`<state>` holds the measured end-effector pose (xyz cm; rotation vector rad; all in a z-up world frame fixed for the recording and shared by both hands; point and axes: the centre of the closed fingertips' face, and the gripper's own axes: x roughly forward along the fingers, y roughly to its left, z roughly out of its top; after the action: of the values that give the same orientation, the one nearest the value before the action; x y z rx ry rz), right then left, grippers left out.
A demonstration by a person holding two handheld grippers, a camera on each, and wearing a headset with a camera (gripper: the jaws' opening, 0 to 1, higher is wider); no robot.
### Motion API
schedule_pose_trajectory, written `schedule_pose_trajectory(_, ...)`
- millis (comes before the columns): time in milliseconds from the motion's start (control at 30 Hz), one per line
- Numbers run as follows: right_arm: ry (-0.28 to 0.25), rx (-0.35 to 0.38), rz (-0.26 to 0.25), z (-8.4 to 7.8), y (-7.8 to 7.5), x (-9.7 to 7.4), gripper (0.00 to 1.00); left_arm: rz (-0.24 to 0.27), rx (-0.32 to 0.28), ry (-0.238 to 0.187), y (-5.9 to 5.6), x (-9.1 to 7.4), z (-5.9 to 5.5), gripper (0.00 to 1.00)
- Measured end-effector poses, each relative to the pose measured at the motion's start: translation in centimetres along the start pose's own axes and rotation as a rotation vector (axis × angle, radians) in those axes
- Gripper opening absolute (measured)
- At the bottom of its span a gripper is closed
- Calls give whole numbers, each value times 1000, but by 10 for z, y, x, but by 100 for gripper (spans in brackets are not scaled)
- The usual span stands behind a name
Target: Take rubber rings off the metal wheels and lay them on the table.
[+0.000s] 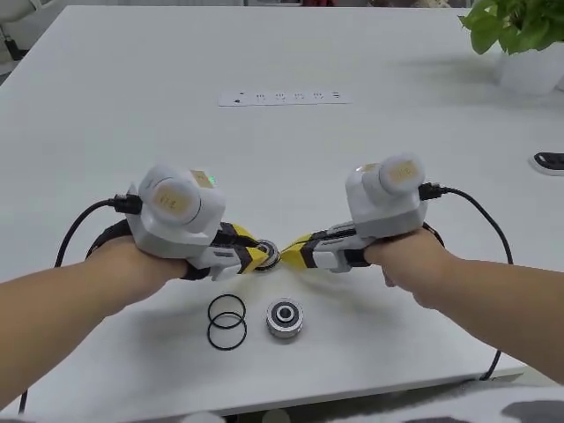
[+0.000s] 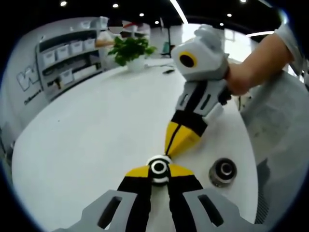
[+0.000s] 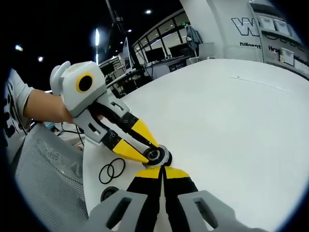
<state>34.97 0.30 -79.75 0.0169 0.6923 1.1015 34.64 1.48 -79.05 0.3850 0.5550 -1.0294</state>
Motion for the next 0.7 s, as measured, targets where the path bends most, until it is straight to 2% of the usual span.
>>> schedule_pose_trajectory(33,-14,24,2,2,0,0,0,0,-1,0,0,0,0,12)
schedule_pose_trajectory(300,-22,50,-4,2,-1,-1,0,9,-8,0,0,1,1,12)
schedule_pose_trajectory(533,-28,57,2,3,3,-1,0,15,-9,1,0,1,1,12)
schedule_pose_trajectory(700,-20,32,18,5,11,1,0,14,-9,5,0,1,1,12)
